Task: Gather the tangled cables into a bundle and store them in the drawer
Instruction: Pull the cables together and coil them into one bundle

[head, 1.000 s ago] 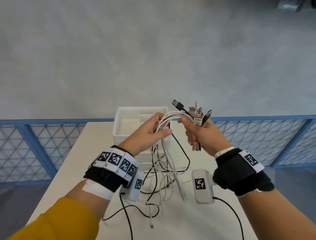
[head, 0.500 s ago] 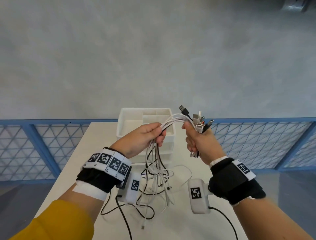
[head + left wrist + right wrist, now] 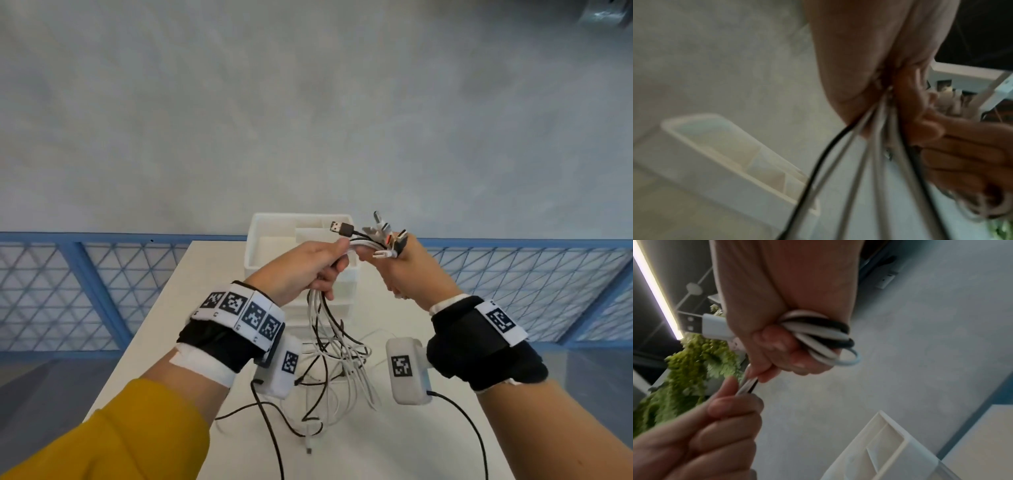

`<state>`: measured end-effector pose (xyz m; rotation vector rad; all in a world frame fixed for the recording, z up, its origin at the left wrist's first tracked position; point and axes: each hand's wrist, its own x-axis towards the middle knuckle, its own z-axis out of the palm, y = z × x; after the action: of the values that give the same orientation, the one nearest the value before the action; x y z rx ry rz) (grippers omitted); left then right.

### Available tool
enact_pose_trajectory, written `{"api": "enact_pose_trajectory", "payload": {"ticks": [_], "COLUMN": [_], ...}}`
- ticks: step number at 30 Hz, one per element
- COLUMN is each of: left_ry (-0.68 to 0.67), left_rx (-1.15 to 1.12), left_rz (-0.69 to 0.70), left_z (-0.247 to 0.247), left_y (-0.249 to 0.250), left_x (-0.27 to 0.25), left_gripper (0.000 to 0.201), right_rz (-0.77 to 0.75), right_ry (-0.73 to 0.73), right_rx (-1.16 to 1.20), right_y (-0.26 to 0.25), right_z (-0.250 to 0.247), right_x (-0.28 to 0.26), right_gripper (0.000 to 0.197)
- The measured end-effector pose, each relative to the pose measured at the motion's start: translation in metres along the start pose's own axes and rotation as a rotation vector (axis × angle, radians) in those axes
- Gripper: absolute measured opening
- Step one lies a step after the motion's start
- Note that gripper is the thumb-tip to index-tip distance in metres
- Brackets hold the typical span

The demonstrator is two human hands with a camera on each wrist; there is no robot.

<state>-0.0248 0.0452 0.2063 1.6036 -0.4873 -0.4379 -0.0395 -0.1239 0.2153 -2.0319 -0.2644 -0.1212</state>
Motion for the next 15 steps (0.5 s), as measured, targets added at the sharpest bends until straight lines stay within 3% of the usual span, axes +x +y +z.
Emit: {"api": "enact_pose_trajectory", "payload": {"ticks": [4, 10, 15], "left_ry": [0.012, 0.118, 0.181], "left_rx": [-0.056, -0.149, -0.233], "left_rz": [0.003, 0.087, 0.112], "left_z": [-0.008, 0.003, 0.020], "left_y": [-0.008, -0.001, 0.005], "left_x": [-0.002, 0.001, 0.007], "left_gripper": [0.032, 0.035, 0.029], "right_rz": [0.058, 0.013, -0.009], "right_ry": [0.072, -0.064, -0.048], "right_rx": [0.139, 0.266, 0.367], "right_y": [0.013, 0.025, 0.020], "right_z": [-0.004, 0.022, 0.035], "right_x": [-0.001, -0.016, -0.016], "right_gripper": [0.020, 0.017, 0.022]}}
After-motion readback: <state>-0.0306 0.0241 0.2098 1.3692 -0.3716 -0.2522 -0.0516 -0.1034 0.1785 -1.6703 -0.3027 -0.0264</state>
